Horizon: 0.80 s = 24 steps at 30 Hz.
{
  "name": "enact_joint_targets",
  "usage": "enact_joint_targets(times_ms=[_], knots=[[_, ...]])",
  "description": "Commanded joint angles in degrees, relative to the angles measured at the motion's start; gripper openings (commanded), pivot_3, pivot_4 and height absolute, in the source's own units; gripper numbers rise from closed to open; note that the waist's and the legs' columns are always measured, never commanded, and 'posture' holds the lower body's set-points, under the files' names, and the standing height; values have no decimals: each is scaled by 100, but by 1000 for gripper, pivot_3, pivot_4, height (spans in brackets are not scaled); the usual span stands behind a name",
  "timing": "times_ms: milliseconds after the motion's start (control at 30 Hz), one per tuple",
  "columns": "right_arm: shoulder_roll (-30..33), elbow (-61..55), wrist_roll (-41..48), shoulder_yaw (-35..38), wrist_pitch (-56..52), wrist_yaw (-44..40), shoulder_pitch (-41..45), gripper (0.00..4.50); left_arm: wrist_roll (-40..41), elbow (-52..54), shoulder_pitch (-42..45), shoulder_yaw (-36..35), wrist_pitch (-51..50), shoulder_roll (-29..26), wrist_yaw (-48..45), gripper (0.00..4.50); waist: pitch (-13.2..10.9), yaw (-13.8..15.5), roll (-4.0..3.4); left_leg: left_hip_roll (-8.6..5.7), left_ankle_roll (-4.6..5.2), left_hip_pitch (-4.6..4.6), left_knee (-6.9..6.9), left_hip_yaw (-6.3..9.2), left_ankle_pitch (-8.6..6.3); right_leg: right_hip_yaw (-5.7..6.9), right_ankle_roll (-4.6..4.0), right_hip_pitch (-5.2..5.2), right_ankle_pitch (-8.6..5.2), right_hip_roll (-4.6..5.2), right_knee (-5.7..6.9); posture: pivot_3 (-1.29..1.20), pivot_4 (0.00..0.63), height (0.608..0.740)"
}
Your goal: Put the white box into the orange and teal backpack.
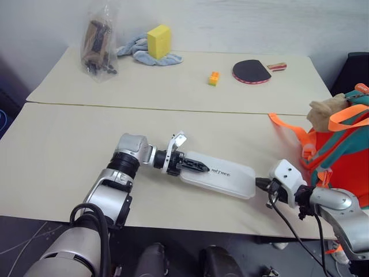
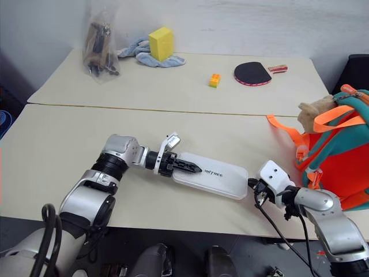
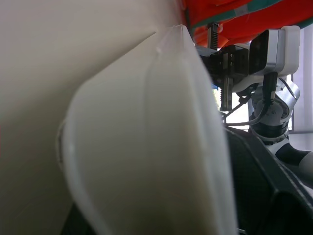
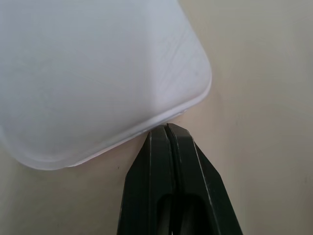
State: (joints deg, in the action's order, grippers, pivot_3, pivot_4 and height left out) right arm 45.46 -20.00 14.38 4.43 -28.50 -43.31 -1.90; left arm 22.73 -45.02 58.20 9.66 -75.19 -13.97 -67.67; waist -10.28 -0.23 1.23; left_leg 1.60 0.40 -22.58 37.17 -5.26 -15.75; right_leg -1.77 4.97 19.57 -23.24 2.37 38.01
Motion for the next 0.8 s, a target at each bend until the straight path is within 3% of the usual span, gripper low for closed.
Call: enact_joint_targets(times_ms=[33, 167, 300, 400, 533, 633, 733, 800], knots=[[-88, -202, -17, 79, 109, 86, -99, 0, 139, 198, -50, -107, 136, -34, -25, 1381, 0, -2, 0, 0, 0, 1, 1, 0, 0, 0, 0, -2, 0, 0, 0, 0, 150, 740], [-187, -527, -16, 248, 25, 313, -281, 0, 362, 427, -122, -298, 66, -96, -25, 1193, 0, -6, 0, 0, 0, 2, 2, -1, 0, -2, 0, -1, 0, 0, 3, 0, 150, 740], [-536, -1522, 422, 1080, -571, 756, -871, 0, 705, 885, -225, -818, -110, -211, 162, 1193, -1, -1, -2, 4, -5, -12, -1, 1, 2, -1, 0, 15, 0, -3, 7, 0, 150, 740], [-845, -2266, 924, 1903, -1095, 935, -1473, 505, 910, 1318, -359, -1242, -191, -256, 461, 1193, -1, 7, -2, 6, -7, -28, 5, 3, 3, 0, 0, 30, 0, -3, 14, 0, 150, 740], [-1482, -3367, 2193, 3775, -1848, 1226, -2516, 1768, 1045, 2312, -752, -1454, 82, -478, 665, 1193, -1, 16, -4, 5, -9, -27, -3, 7, 3, 4, 0, 25, 0, -3, 8, 0, 150, 740], [-1556, -3500, 3088, 4843, -2185, 1670, -2669, 2749, 1076, 2619, -887, -1646, 382, -485, 900, 1193, -1, -12, -2, 4, -9, -19, -1, 7, 2, 4, 0, 11, 0, -2, 3, 0, 150, 740], [-1416, -3246, 3721, 5386, -2376, 2280, -2369, 3708, 1053, 2834, -966, -1656, 742, -457, 1048, 1193, -3, -26, 2, 1, -4, 5, -6, 4, -2, 0, 4, -11, 3, 1, -1, 0, 150, 740], [-1292, -3051, 3785, 5300, -2480, 2669, -2045, 4371, 1110, 2861, -944, -1717, 815, -425, 1133, 1193, -3, -38, 2, 0, -6, 11, -13, 2, -3, -3, 3, -11, 3, 0, -1, 0, 150, 740]])
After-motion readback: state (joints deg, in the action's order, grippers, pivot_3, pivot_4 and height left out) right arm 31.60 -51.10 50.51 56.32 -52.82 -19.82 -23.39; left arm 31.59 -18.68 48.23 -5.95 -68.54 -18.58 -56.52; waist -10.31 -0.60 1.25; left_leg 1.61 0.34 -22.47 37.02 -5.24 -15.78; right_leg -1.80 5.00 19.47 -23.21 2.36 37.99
